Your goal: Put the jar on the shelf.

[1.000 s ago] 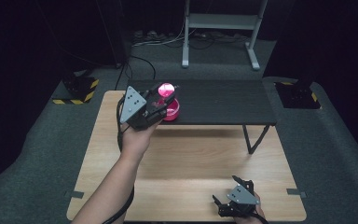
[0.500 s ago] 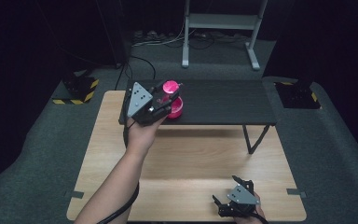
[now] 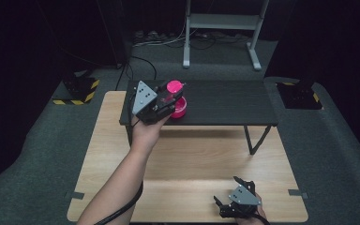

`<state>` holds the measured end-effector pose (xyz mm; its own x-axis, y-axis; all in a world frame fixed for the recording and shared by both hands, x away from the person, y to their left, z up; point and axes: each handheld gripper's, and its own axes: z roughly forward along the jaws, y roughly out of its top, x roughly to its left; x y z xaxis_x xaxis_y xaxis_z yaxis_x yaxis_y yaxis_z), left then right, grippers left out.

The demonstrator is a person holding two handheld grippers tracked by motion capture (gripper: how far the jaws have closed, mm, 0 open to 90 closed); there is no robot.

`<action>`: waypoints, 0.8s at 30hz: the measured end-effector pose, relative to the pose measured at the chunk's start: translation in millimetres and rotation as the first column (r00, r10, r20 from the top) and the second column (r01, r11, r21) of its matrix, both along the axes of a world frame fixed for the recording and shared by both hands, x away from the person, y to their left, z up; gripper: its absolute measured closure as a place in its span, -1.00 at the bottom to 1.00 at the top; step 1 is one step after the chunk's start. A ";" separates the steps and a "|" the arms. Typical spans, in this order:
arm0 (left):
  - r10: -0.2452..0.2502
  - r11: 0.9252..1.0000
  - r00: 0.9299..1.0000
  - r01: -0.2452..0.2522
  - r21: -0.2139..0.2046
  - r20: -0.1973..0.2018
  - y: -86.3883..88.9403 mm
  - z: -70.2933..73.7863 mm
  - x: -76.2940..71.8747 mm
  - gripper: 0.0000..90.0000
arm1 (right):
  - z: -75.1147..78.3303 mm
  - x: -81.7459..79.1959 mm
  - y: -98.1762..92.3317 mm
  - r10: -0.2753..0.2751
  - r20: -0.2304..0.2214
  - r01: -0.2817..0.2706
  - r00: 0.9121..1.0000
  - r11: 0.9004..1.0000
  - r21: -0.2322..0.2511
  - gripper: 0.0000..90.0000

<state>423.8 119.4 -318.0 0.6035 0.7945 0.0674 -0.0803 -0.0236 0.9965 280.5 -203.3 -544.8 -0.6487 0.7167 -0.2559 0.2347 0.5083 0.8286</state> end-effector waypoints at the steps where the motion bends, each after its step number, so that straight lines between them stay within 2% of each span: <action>1: 0.001 1.000 1.000 -0.001 -0.003 -0.002 -0.1 -0.5 0.6 0.08 | 0.0 0.0 -0.1 0.000 0.000 0.000 1.000 1.000 0.001 -0.99; 16: -0.006 1.000 0.999 0.005 -0.027 -0.038 -0.8 -1.5 12.6 0.07 | 0.0 0.2 0.0 0.002 -0.003 -0.002 1.000 1.000 0.001 -0.99; 24: -0.010 1.000 0.999 0.009 -0.017 -0.051 -2.5 -2.5 17.0 0.07 | 0.0 0.2 -0.1 0.002 -0.005 -0.002 1.000 1.000 0.002 -0.99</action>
<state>440.8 116.9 -320.5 0.6136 0.7893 0.0226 -0.0292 -0.0059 0.9996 280.7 -203.4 -544.8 -0.6515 0.7158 -0.2514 0.2374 0.5070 0.8286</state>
